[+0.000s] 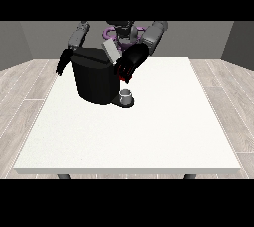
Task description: Insert the coffee pod into the coffee machine and close the lid
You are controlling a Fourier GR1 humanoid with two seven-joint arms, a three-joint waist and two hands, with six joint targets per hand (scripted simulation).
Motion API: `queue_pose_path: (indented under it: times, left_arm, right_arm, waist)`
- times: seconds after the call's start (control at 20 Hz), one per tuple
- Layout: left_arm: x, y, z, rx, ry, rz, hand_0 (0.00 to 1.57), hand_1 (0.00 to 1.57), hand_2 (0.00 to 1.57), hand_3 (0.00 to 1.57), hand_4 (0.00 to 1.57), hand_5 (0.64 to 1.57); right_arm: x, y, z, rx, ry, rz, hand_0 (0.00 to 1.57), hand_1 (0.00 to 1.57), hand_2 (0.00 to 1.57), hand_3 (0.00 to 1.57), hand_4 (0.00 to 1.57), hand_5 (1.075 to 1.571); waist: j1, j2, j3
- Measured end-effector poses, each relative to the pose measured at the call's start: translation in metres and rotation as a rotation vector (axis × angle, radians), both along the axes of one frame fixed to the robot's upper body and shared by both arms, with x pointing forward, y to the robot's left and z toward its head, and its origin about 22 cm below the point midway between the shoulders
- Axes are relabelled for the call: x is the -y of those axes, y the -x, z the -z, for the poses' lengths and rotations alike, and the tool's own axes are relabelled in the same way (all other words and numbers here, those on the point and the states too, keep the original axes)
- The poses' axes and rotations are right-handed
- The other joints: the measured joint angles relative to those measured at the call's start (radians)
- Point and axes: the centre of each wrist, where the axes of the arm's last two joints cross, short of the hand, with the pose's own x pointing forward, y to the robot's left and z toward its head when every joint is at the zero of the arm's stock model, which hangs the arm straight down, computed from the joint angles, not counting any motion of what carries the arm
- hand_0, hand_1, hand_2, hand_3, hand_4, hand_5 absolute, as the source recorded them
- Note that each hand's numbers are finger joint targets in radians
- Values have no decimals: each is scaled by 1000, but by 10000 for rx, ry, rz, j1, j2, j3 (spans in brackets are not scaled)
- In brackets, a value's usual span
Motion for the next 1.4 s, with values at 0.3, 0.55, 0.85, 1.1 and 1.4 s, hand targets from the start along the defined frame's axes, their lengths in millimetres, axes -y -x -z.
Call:
queue_pose_path:
  times: [0.3, 0.55, 0.85, 1.1, 1.4]
  left_arm:
    - [5, -2, 6, -32, -79, 13, 0, 0, 362, 253, 0, 1571]
    - [9, -4, 21, -492, 37, 28, 0, 0, 0, 60, 0, 1571]
    - [31, -6, 77, -1870, 296, 480, 0, 0, 177, 0, 0, 1571]
    - [47, -2, 134, -3056, 2738, 1439, 0, 0, 0, 0, 369, 1571]
    - [54, 23, 236, -4724, 7715, 1939, 0, 0, 0, 0, 274, 1571]
  right_arm:
    - [14, -1, 6, -206, -11, 235, 0, 0, 0, 0, 83, 1571]
    - [21, 1, 21, -676, -256, 526, 0, 0, 0, 0, 144, 1571]
    - [52, 15, 63, -1823, -507, 1235, 0, 0, 0, 0, 0, 1571]
    - [69, 40, 100, -2800, -648, 1838, 0, 0, 0, 0, 0, 1571]
    - [86, 72, 133, -3742, -759, 2634, 0, 0, 0, 0, 0, 1571]
  waist:
    - [129, -190, 7]
    - [557, -629, -13]
    - [1477, -1898, -20]
    - [2302, -3084, -33]
    - [3391, -4474, -50]
